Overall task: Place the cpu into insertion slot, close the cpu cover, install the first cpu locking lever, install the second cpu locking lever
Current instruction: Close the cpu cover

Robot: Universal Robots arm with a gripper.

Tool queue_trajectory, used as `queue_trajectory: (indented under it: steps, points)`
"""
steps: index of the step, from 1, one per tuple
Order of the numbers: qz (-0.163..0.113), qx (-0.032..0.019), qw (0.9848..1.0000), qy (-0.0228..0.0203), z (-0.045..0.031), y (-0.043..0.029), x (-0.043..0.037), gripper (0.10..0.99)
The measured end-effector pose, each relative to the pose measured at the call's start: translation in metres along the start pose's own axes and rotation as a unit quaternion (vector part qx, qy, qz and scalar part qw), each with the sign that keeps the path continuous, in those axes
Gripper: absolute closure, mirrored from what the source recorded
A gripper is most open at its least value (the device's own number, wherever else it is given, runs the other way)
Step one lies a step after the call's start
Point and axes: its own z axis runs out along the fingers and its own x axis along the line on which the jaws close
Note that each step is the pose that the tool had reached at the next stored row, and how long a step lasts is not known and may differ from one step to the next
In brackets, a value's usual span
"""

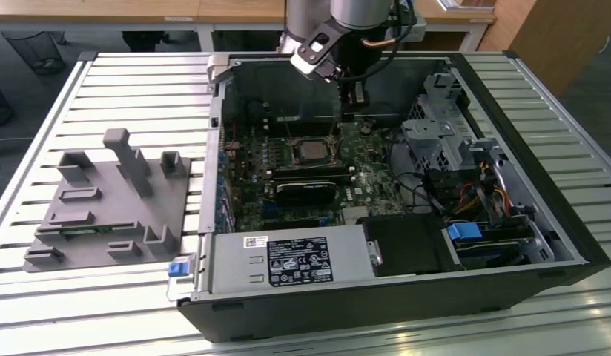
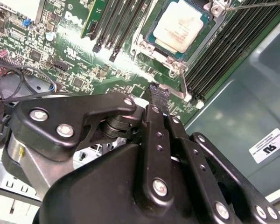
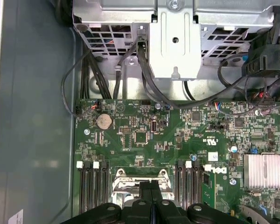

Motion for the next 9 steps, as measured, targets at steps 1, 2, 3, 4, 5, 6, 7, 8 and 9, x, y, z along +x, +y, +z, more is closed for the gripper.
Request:
queue_trajectory:
  steps: [1,2,3,4,5,6,7,8,9]
  points:
    - [0.0,0.0,1.0,0.0,0.0,0.0009,0.0,0.98]
    - [0.0,0.0,1.0,0.0,0.0001,0.0017,0.0,0.98]
    - [0.0,0.0,1.0,0.0,0.0001,0.0024,0.0,0.98]
    - [0.0,0.0,1.0,0.0,0.0002,0.0031,0.0,0.98]
    - [0.0,0.0,1.0,0.0,0.0003,0.0038,0.0,0.98]
    - [0.0,0.0,1.0,0.0,0.0003,0.0044,0.0,0.98]
    - [0.0,0.0,1.0,0.0,0.0003,0.0051,0.0,0.98]
    - [0.0,0.0,1.0,0.0,0.0004,0.0059,0.0001,0.98]
    - [0.0,0.0,1.0,0.0,0.0005,0.0068,0.0001,0.98]
